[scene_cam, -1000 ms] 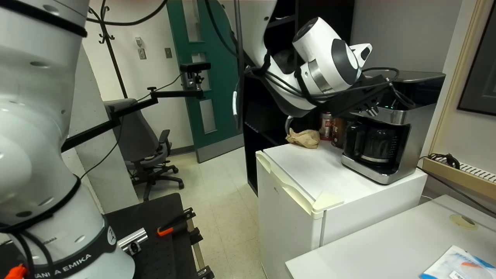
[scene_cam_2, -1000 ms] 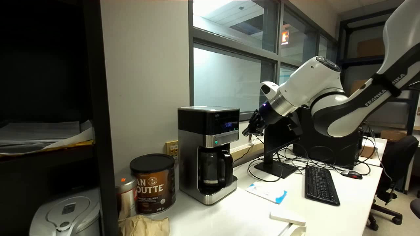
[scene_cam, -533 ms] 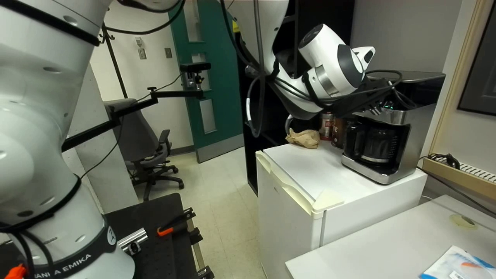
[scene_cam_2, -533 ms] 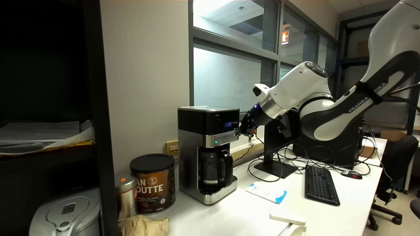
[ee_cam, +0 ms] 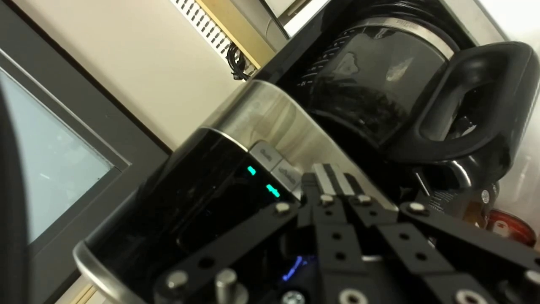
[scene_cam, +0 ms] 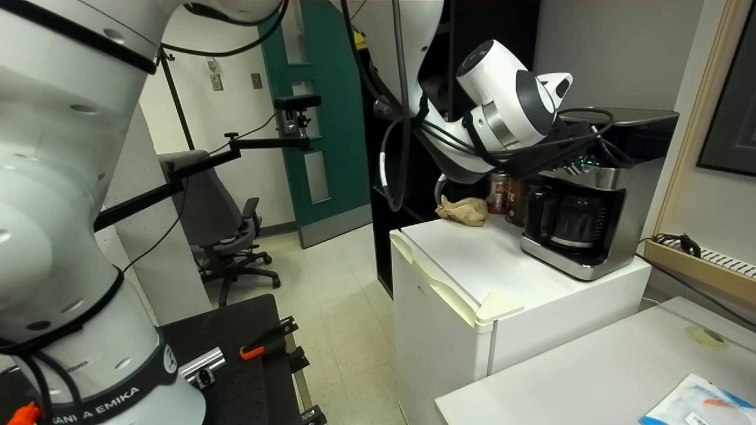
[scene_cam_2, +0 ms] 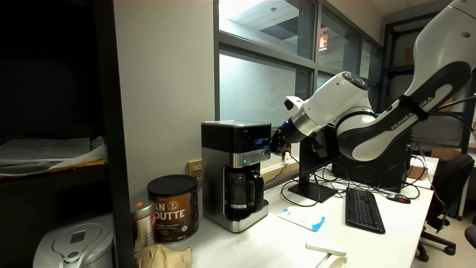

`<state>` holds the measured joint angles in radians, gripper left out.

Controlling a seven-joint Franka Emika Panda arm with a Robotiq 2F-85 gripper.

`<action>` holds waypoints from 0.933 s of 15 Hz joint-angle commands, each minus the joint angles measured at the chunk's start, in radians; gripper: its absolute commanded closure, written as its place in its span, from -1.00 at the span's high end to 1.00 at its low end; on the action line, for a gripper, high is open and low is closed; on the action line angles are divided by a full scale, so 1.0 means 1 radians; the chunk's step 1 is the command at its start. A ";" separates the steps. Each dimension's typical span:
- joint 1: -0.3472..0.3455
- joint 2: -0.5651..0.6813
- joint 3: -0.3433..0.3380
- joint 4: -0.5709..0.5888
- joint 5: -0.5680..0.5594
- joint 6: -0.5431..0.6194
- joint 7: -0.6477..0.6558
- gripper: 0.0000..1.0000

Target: Press a button on the right side of the coffee machine

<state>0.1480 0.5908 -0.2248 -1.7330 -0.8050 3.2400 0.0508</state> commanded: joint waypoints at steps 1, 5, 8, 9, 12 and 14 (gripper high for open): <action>0.018 0.031 -0.023 0.042 0.011 0.039 0.026 -0.99; 0.032 -0.005 -0.039 -0.015 -0.004 0.080 0.029 -0.99; 0.046 -0.045 -0.053 -0.095 -0.018 0.132 0.021 -0.99; 0.047 -0.069 -0.049 -0.138 -0.026 0.138 0.017 -0.99; 0.040 -0.140 -0.022 -0.259 -0.045 0.117 0.017 -0.99; 0.034 -0.199 -0.006 -0.347 -0.057 0.112 0.020 -0.99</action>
<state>0.1812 0.5126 -0.2458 -1.9208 -0.8320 3.3585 0.0594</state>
